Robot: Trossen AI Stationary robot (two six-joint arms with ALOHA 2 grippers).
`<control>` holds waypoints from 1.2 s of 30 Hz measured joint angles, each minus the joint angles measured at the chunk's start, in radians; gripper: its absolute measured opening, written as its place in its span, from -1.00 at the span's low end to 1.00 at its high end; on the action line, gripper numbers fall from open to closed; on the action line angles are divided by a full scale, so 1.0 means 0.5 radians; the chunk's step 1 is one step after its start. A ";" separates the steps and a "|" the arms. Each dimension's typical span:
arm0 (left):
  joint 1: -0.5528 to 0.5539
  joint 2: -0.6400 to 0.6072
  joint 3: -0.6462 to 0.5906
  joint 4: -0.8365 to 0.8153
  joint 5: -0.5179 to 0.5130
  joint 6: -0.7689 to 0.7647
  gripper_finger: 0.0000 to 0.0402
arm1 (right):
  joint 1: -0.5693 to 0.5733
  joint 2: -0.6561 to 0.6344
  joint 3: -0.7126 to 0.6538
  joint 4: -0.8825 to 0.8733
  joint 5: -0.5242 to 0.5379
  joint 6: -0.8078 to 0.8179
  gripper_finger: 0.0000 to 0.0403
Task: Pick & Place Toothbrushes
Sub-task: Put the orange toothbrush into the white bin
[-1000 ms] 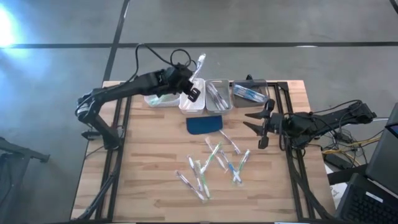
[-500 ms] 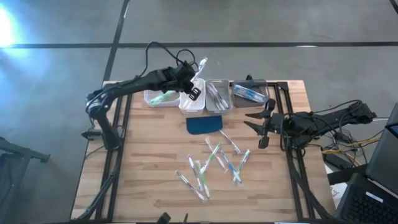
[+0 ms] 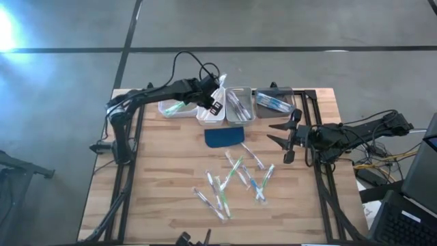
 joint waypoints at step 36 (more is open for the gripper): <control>0.045 0.087 -0.132 -0.062 0.098 -0.130 -0.82 | 0.000 0.000 -0.001 -0.022 0.000 0.002 -0.48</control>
